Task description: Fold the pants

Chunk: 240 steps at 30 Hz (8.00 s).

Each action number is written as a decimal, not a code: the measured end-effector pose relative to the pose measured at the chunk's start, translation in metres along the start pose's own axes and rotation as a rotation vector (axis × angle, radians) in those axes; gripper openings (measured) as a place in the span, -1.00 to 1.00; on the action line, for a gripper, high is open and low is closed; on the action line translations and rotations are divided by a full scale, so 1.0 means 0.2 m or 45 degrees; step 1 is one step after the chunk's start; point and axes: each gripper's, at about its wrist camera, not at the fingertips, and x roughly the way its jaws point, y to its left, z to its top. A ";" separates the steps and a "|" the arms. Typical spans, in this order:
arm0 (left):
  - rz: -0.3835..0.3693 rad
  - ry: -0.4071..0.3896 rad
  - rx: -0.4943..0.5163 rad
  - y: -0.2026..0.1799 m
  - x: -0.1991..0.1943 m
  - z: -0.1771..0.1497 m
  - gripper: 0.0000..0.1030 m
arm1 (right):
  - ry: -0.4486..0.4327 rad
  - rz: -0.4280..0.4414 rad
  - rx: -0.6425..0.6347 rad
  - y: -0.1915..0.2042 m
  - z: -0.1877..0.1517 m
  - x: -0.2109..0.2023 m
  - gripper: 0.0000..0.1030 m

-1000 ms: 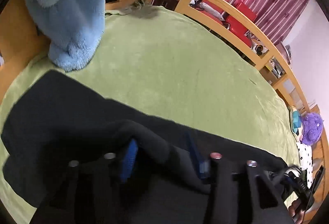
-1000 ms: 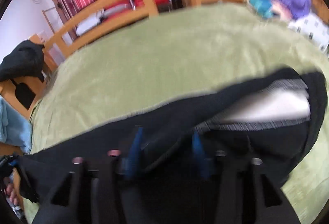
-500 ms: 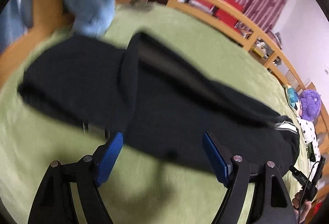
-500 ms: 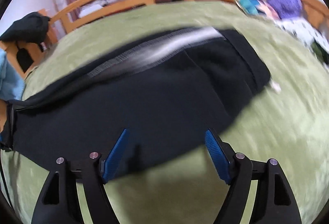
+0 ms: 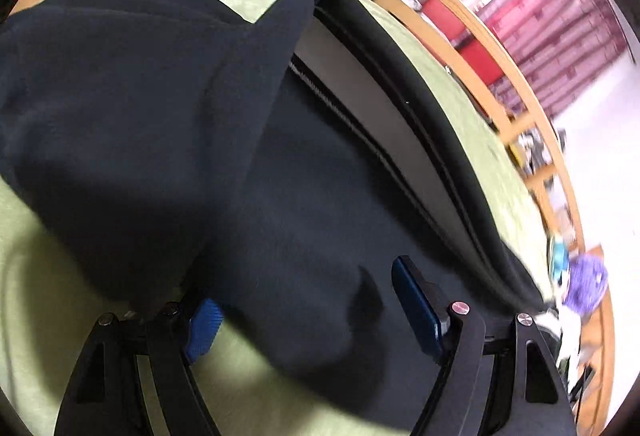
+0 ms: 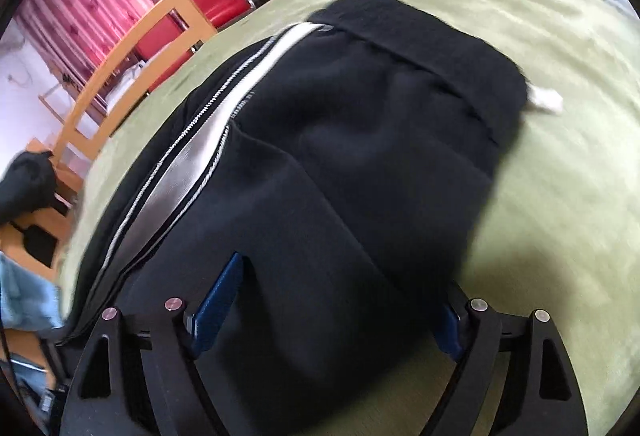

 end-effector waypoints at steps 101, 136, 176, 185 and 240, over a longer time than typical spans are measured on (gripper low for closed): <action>0.209 -0.008 0.672 -0.04 -0.60 -0.12 0.47 | 0.186 -0.046 -0.971 0.50 -0.82 -0.51 0.42; 0.061 0.005 0.552 0.05 -0.63 0.12 -0.77 | 0.350 0.157 -0.986 0.45 -0.70 -0.33 -0.23; 0.168 0.106 0.471 0.14 -0.41 0.31 -0.36 | 0.260 0.221 -1.022 0.54 -0.51 -0.37 -0.82; 0.265 0.007 0.533 0.21 -0.58 0.20 0.34 | 0.084 0.033 -0.891 0.56 -0.59 -0.47 -0.07; 0.034 0.151 0.582 0.59 -0.75 -0.40 0.49 | 0.009 -0.139 -0.465 0.25 -1.41 -0.99 0.59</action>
